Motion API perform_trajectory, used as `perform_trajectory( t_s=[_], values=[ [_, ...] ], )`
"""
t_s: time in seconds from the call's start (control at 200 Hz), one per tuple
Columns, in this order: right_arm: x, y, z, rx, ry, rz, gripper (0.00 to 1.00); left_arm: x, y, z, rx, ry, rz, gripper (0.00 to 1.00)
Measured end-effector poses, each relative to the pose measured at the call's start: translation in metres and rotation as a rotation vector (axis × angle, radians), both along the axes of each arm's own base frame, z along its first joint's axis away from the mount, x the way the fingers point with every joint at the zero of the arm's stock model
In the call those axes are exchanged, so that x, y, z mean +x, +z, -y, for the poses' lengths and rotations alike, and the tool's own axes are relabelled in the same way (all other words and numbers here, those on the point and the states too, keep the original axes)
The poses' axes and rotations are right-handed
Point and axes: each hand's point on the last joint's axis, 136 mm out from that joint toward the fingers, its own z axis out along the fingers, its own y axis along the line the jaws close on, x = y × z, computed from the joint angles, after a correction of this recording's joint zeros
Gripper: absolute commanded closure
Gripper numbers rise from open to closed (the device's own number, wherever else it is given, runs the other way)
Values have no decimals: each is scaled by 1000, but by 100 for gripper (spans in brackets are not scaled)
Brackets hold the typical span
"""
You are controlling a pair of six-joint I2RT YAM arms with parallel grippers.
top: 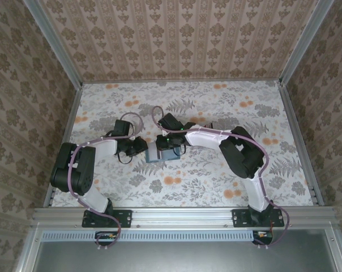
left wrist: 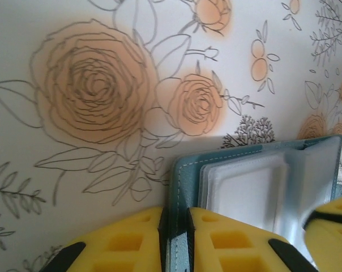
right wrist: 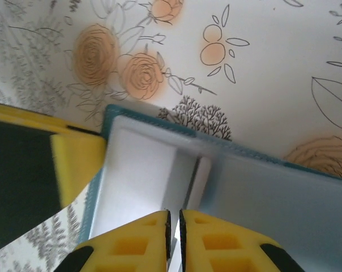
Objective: Put the credit cards into the card holder
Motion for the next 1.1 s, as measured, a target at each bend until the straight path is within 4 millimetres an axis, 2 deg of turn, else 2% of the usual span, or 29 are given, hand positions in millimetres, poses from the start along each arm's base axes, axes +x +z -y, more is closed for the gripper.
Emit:
perform_trajectory(
  t_s=[0.15,0.245,0.35,0.47,0.57,0.675,0.785,0.925,1.095],
  values=[
    [-11,26,10,23,12,36,82,3,8,-3,22,12,13,81],
    [-22,31,21,26,12,39,82,12,19,-6,26,26,38,80],
    [-34,25,32,20,11,25,82,26,35,-3,22,31,77,80],
    [-52,9,41,7,24,-16,82,50,56,5,7,27,119,80],
    [-64,-1,43,-3,38,-41,82,68,63,10,4,22,137,80],
    [-77,-6,42,9,53,-64,82,81,58,14,9,14,129,80],
    [-90,-11,41,30,61,-93,82,89,45,18,17,3,99,80],
    [-97,-21,42,53,57,-122,83,89,25,20,25,-9,48,81],
    [-94,-34,40,73,29,-151,82,84,11,22,26,-23,5,81]
  ],
)
